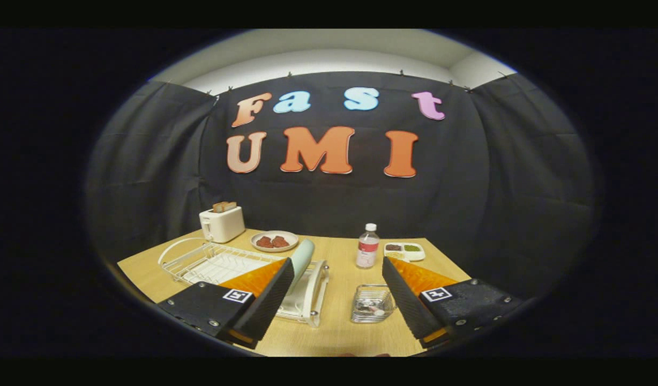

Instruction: Take the plate from the dish rack, then take the spoon from the basket and place it into the plate.

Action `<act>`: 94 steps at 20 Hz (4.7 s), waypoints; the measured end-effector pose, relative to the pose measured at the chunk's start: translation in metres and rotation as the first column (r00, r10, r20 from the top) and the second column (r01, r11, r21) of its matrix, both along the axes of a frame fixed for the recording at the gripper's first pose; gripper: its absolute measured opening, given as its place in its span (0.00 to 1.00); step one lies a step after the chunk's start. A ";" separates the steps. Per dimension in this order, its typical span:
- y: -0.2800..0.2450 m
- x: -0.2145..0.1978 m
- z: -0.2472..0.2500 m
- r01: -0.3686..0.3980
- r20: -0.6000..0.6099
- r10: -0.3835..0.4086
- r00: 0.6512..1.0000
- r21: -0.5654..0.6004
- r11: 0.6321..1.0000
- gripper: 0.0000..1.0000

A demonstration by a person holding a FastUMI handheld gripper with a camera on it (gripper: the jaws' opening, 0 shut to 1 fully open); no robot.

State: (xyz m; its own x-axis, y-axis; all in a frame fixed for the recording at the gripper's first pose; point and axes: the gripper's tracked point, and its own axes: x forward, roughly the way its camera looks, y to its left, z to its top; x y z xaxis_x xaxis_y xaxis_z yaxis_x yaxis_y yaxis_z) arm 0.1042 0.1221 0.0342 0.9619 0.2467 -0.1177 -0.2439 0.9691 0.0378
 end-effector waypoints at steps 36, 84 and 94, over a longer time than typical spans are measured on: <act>0.086 0.121 -0.089 0.203 -0.371 -0.235 0.898 -0.124 0.971 0.29; 0.102 -0.119 -0.221 0.212 -0.561 0.240 0.792 0.622 0.754 0.29; 0.059 -0.097 -0.235 0.264 -0.580 0.078 0.811 0.482 0.835 0.58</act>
